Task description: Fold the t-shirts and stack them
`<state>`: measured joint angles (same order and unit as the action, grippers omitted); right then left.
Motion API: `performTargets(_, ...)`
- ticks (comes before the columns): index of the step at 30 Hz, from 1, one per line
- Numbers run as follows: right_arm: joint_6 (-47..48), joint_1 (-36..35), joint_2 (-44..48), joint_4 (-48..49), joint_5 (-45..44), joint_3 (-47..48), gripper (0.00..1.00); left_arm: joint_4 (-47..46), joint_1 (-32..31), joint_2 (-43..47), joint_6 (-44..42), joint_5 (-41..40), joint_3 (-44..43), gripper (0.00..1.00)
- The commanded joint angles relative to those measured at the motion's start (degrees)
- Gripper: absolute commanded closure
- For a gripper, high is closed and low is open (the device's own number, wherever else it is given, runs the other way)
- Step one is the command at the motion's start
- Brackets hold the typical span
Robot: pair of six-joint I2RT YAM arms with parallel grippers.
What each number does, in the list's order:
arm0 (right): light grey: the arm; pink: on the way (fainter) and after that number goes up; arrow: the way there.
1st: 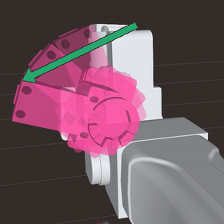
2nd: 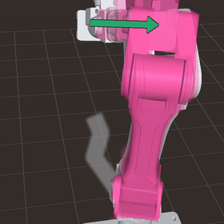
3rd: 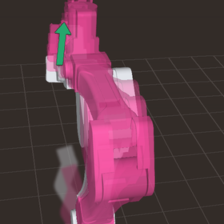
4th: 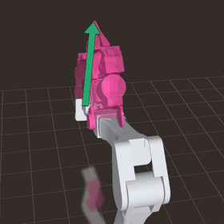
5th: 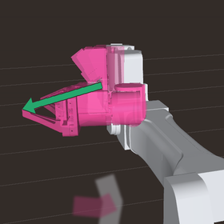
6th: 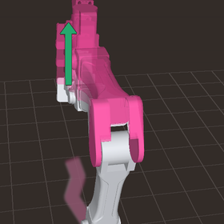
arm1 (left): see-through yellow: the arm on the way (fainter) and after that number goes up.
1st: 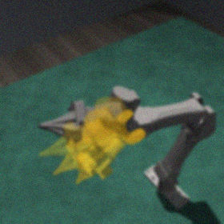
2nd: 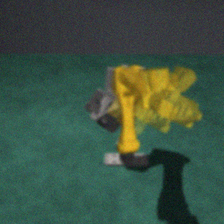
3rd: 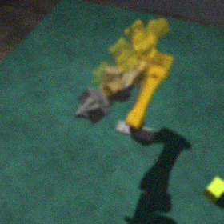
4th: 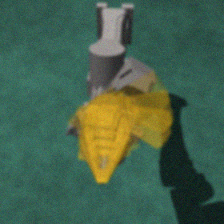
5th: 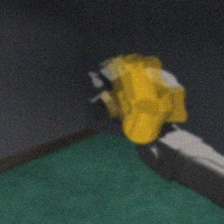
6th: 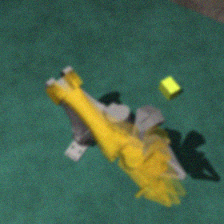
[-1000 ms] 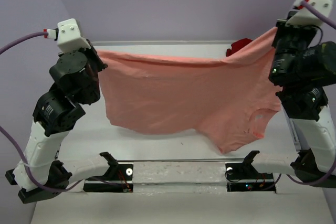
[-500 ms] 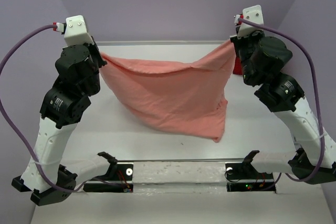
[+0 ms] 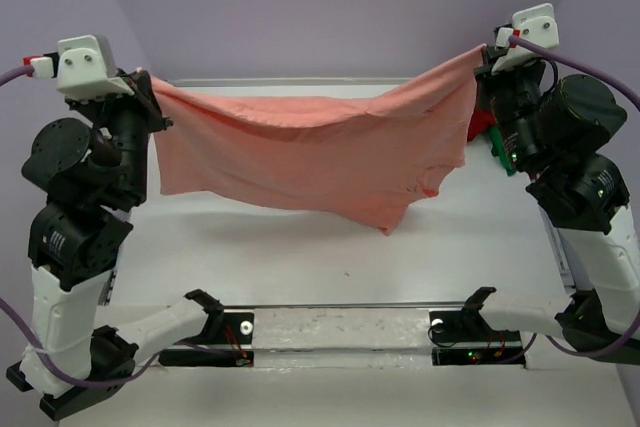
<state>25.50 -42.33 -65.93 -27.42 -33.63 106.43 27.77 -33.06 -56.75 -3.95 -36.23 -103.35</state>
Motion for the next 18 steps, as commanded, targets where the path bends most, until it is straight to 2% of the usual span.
performTargets(1, 8.7, -1.6, 4.8, 7.8, -12.8, 1.1, 1.00, -2.4, -0.3, 4.9, -2.7, -3.4, -1.6, 1.00)
performTargets(3, 16.1, -3.6, 7.0, 14.4, -19.0, -0.5, 1.00, -1.1, -0.3, 5.4, -1.9, -3.5, -1.2, 1.00)
performTargets(7, 17.0, -4.3, 8.6, 13.3, -20.1, 2.3, 1.00, 0.2, -0.2, 7.1, -0.5, -1.6, -1.8, 1.00)
performTargets(13, 21.8, -6.1, 8.6, 19.0, -21.9, 3.3, 1.00, 3.2, 2.2, 5.9, 0.2, 1.2, -7.0, 1.00)
performTargets(18, 27.1, -9.1, 6.3, 24.1, -23.2, 4.6, 1.00, 2.9, 2.6, 5.0, 0.6, 3.4, -6.1, 1.00)
